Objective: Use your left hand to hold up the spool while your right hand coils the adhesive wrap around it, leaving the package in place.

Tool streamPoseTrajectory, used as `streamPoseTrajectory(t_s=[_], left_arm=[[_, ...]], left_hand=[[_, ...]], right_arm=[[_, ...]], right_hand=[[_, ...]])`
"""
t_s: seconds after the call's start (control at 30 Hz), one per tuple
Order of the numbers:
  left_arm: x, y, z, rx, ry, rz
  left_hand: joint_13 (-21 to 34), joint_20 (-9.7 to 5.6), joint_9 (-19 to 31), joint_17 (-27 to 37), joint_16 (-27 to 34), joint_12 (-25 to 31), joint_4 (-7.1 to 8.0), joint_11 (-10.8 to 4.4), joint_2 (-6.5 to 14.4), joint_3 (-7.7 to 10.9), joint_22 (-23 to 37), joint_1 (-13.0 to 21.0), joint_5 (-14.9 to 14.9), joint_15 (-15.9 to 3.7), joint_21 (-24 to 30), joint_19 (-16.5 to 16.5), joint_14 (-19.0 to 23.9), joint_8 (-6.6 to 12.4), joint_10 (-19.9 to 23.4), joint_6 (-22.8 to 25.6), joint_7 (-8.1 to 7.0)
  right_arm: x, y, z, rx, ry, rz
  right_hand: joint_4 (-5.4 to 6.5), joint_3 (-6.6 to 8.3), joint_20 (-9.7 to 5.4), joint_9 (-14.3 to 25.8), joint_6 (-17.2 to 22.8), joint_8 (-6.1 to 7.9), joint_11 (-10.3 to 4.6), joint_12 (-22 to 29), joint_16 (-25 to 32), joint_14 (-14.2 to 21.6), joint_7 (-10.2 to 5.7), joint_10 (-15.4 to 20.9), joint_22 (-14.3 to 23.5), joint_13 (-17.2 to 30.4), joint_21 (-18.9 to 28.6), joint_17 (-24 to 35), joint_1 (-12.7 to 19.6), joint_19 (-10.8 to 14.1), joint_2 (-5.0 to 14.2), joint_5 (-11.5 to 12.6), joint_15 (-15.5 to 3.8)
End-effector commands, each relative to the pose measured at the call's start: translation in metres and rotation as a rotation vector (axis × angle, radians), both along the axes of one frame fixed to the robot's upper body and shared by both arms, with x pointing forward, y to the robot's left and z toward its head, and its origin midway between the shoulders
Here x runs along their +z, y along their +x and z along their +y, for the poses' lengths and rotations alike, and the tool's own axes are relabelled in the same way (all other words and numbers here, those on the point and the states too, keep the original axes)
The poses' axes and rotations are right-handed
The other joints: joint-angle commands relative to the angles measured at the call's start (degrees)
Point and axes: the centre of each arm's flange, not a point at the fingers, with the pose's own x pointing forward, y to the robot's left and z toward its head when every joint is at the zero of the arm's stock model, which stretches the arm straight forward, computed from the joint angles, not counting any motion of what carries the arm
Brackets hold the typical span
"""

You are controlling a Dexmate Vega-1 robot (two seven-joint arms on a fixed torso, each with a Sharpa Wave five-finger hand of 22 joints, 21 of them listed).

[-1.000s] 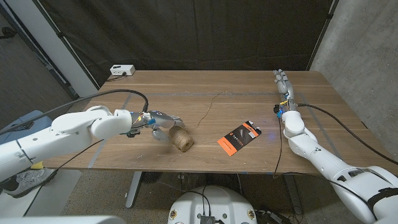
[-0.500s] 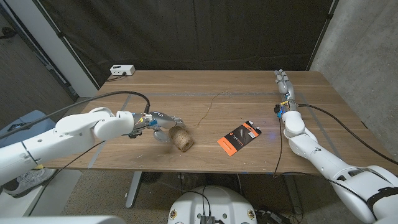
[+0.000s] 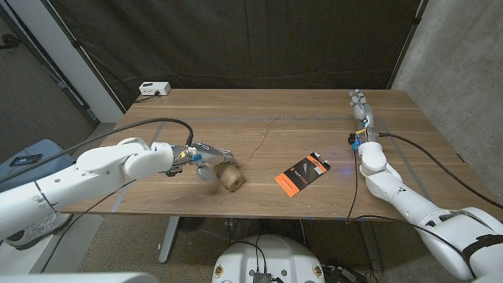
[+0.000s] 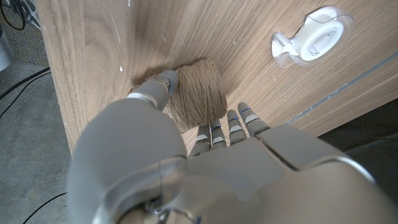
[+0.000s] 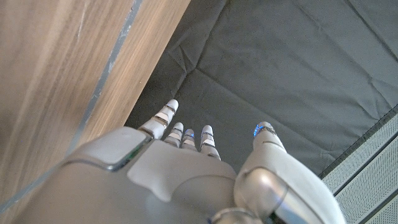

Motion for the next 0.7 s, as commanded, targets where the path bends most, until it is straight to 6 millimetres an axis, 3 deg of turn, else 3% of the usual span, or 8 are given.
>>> streamPoseTrajectory(t_s=[0.03, 0.43, 0.7], left_arm=[[-0.008, -0.001, 0.001, 0.027, 0.008, -0.013], [-0.016, -0.001, 0.007, 0.027, -0.002, -0.047], [-0.019, -0.003, 0.012, -0.007, -0.045, -0.131]], left_hand=[[0.15, 0.17, 0.13, 0.25, -0.14, 0.05, -0.08, 0.13, -0.13, 0.42, 0.17, -0.2, -0.07, 0.4, -0.28, -0.59, -0.4, 0.13, -0.67, -0.45, 0.39], [0.31, 0.25, 0.31, 0.52, 0.26, 0.41, -0.39, 0.02, 0.0, 0.33, 0.18, 0.42, -0.29, 0.29, -0.21, -0.39, 0.21, 0.23, -0.44, -0.39, 0.27], [1.11, 0.25, 1.07, 2.04, 3.3, 3.18, -1.09, -1.38, 0.32, -0.59, 0.32, 3.27, -1.23, -1.05, 0.84, 3.07, 4.76, 3.04, 4.15, 5.22, -1.57]], right_arm=[[-0.007, 0.0, -0.002, -0.004, 0.006, 0.011], [-0.009, 0.0, 0.004, -0.006, 0.013, 0.007], [-0.013, 0.0, 0.003, -0.008, 0.013, 0.006]], right_hand=[[-0.32, 0.21, 0.46, 0.3, -0.22, 0.0, 0.3, -0.01, -0.16, -0.15, -0.34, -0.55, 0.25, 0.06, 0.0, 0.17, -0.44, 0.33, -0.07, 0.07, 0.15], [-0.35, 0.23, 0.52, 0.3, -0.27, -0.01, 0.44, 0.0, -0.15, -0.16, -0.34, -0.6, 0.25, 0.07, -0.03, 0.17, -0.5, 0.26, -0.02, 0.08, 0.25], [-0.38, 0.26, 0.52, 0.31, -0.32, -0.02, 0.4, 0.02, -0.15, -0.17, -0.4, -0.6, 0.25, 0.07, -0.03, 0.17, -0.5, 0.26, 0.03, 0.08, 0.23]])
